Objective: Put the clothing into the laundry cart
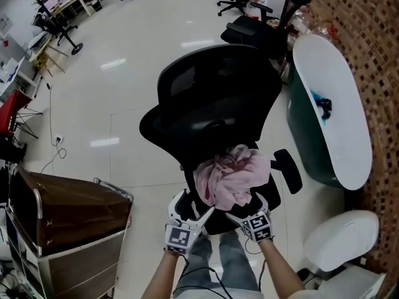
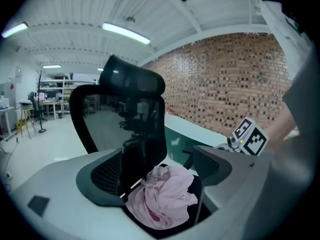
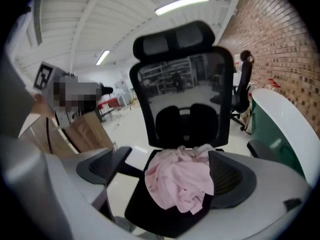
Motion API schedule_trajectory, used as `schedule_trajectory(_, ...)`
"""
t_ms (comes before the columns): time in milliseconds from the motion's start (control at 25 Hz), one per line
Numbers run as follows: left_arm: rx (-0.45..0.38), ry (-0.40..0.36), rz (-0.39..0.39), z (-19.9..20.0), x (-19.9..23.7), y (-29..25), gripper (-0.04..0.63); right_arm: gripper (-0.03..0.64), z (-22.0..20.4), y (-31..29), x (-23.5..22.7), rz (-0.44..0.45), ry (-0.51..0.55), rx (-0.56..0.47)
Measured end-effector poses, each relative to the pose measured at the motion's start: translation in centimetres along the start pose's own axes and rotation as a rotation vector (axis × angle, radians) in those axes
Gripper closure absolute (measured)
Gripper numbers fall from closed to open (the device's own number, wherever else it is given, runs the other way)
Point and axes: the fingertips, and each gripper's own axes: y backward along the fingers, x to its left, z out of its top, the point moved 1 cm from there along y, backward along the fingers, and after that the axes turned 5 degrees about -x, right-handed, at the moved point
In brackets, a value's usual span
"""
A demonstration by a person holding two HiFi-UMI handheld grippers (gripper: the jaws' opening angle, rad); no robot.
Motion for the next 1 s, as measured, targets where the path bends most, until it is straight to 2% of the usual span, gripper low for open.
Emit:
schedule_trajectory(200,0.064,0.026,0.001,-4.1,0.6,-3.3,0.158,-0.018,-7.8,-8.9,-5.3,-0.002,0.019,0.191)
schedule_trajectory(320,0.099,-0.017,-0.061,-7.4,0.4,-6.0,0.143,-0.018,-10.2,-14.1,-8.5,-0.007,0.085,0.300)
schedule_trajectory(400,0.136,-0.025,-0.092,-9.1,0.2,-7.4,0.140,-0.018,-12.1,-17.3,-10.5,-0.016,0.074,0.355)
schedule_trajectory(480,0.171,-0.038,-0.126,-10.8,-0.2,-8.6,0.112,-0.018,-13.6,-20.1,-12.3,-0.036,0.010,0.378)
schedule_trajectory(600,0.198,-0.061,-0.157,-12.3,-0.9,-9.4,0.112,-0.018,-16.3,-23.2,-13.6,-0.070,-0.074,0.417)
schedule_trajectory(720,0.199,-0.019,-0.131,-11.9,-1.3,-9.6,0.112,-0.015,-17.5,-24.9,-13.9,-0.133,-0.083,0.421)
schedule_trajectory(840,0.209,-0.066,-0.171,-13.7,-1.6,-9.4,0.112,-0.004,-16.9,-25.8,-14.2,-0.167,-0.068,0.389)
schedule_trajectory(920,0.222,-0.044,-0.161,-13.8,-1.6,-9.3,0.112,0.024,-16.7,-25.6,-14.2,-0.157,-0.081,0.381)
schedule_trajectory(1000,0.221,0.007,-0.124,-12.7,-1.6,-9.1,0.112,0.113,-16.7,-25.0,-14.1,-0.143,-0.130,0.372)
